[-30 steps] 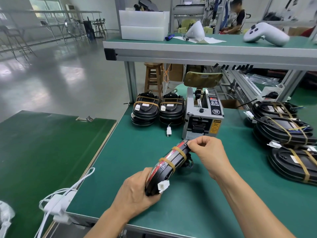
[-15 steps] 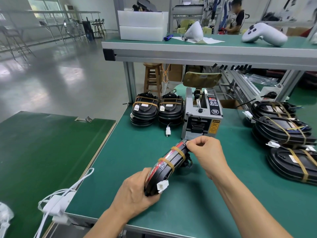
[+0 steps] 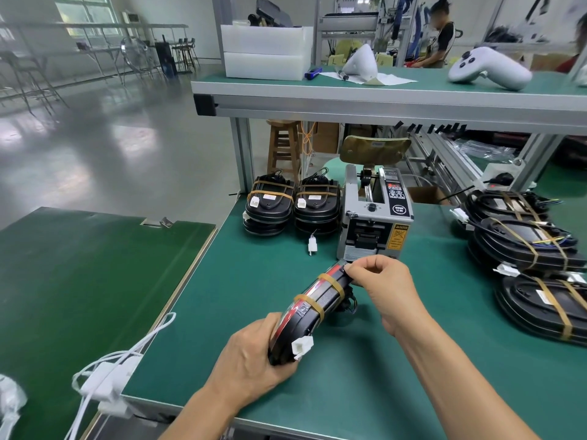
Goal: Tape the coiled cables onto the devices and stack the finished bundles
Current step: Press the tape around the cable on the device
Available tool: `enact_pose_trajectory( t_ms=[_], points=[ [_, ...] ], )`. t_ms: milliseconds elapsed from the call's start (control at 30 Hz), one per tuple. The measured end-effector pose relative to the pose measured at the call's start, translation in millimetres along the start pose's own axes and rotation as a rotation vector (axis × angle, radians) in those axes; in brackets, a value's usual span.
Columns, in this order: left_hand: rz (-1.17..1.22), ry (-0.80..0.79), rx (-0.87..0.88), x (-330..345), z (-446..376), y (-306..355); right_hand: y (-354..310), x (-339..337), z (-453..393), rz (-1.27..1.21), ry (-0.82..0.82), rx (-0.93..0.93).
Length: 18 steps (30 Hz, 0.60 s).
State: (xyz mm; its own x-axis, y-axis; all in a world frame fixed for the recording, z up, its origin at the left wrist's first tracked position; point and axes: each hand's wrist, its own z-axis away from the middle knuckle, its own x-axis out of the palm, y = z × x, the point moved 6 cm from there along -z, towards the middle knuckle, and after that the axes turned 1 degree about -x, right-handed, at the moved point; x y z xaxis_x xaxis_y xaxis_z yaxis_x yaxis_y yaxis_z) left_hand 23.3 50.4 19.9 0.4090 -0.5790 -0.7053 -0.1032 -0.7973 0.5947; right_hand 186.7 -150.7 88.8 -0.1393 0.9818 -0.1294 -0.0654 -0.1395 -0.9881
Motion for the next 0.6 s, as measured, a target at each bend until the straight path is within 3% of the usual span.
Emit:
enact_pose_trajectory(
  t_ms=[333, 600],
  points=[
    [-0.014, -0.026, -0.021, -1.4, 0.2, 1.9, 18.0, 8.4, -5.6, -0.075, 0.004, 0.016],
    [-0.022, -0.030, -0.032, 0.6, -0.4, 0.9, 13.1, 12.8, 6.2, -0.012, -0.114, -0.125]
  ],
)
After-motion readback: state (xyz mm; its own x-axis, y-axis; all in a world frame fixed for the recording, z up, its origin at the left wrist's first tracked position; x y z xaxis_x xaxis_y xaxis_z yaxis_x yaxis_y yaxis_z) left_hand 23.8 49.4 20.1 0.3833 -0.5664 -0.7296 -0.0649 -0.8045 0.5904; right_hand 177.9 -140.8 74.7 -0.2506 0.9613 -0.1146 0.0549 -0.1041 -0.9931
